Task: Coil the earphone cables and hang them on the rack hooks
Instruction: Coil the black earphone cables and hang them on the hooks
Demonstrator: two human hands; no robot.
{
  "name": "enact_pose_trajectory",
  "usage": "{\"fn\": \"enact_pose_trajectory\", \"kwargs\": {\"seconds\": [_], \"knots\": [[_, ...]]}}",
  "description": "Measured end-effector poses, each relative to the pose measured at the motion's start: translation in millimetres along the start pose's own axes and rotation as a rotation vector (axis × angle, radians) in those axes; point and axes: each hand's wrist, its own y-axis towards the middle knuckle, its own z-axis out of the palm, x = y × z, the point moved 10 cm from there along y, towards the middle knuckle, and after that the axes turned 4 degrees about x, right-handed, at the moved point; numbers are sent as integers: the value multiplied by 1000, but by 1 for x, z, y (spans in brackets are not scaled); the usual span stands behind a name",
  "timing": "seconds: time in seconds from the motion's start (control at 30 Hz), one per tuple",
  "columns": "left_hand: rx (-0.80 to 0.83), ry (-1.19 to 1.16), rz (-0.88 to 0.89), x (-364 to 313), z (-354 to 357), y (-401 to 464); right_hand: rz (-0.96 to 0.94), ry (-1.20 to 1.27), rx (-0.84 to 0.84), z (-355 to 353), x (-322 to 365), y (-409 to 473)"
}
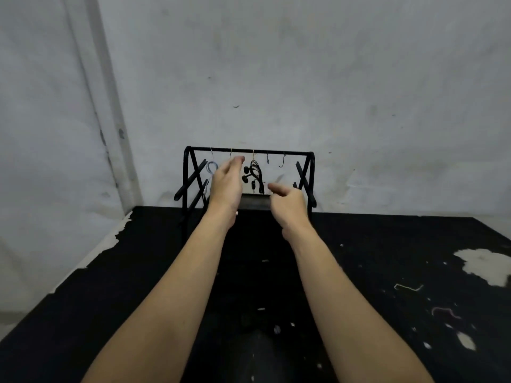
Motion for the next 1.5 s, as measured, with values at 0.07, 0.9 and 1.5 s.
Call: {"fn": "enact_pose_trajectory", "kwargs": {"seconds": [0.07,0.9,1.5], "knots": [[-13,-20,35,0,-7,-9,-26,-55,58,-7,-1,-12],[1021,1390,-40,91,45,-113,-95,-610,527,-34,-6,-51],[477,694,329,-37,46,-62,-184,-291,622,-23,53,-60]]}}
